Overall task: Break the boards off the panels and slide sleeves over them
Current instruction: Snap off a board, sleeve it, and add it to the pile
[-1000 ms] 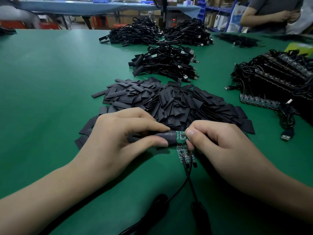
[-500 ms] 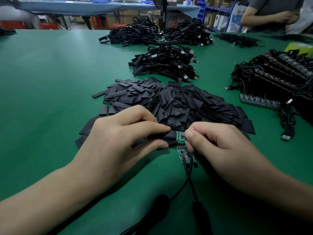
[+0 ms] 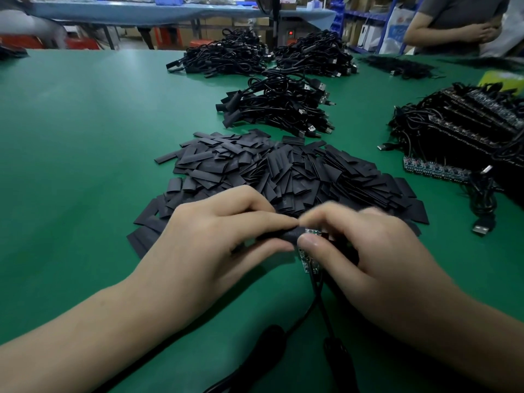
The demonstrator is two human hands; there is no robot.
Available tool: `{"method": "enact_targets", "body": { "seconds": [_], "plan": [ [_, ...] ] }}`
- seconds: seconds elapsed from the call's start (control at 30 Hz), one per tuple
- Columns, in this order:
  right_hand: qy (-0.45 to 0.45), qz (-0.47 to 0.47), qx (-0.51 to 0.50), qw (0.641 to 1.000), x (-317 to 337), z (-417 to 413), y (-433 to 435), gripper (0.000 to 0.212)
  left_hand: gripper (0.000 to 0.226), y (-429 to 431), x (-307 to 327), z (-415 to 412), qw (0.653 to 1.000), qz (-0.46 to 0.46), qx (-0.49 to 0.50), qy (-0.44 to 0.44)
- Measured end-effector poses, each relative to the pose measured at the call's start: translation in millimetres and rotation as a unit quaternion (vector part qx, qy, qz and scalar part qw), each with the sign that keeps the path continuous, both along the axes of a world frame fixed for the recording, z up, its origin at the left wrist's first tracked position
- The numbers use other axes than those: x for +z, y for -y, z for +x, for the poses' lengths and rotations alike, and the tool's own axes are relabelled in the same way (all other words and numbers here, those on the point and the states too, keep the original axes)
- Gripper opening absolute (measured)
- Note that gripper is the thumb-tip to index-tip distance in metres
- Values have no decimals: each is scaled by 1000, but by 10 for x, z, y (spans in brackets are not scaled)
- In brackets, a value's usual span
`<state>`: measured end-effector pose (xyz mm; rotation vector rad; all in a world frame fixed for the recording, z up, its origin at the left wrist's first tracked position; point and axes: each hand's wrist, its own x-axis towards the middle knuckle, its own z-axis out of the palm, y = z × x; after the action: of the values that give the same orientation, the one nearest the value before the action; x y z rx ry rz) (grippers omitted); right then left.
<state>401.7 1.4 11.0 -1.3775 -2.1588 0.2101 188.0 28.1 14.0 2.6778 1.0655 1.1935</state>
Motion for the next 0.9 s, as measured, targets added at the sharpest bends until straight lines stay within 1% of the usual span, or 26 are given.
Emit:
{"method": "enact_targets", "body": {
  "seconds": [0.1, 0.17, 0.2, 0.27, 0.33, 0.43, 0.5, 0.63, 0.77, 0.9],
  "plan": [
    [50, 100, -41, 993, 36, -8, 54, 20, 22, -75, -56, -38, 999, -43, 8, 9],
    [80, 142, -44, 986, 73, 18, 69, 12, 21, -98, -47, -43, 998, -60, 0, 21],
    [93, 148, -47, 984, 100, 27, 70, 8, 21, -96, -43, -42, 997, -73, -6, 33],
    [109, 138, -48, 983, 163, 26, 72, 9, 22, -92, -31, -45, 995, -90, -9, 48],
    [116, 103, -39, 987, 213, 13, 84, 10, 22, -88, -25, -47, 994, -98, -11, 56],
    [93, 34, -40, 994, 251, 53, 97, 14, 21, -88, -14, -46, 993, -103, -10, 63],
    [66, 25, -43, 997, 247, 93, 104, 11, 21, -84, -6, -49, 991, -110, -7, 74],
    [29, 58, -34, 997, 208, 46, 69, 6, 18, -96, -8, -68, 987, -124, 3, 101],
    [-4, 116, -28, 993, 171, -21, 18, 5, 18, -110, -5, -95, 983, -133, -1, 123],
    [-12, 157, -13, 987, 131, -21, -23, 5, 17, -130, -24, -108, 972, -160, -17, 170]
  ]
}}
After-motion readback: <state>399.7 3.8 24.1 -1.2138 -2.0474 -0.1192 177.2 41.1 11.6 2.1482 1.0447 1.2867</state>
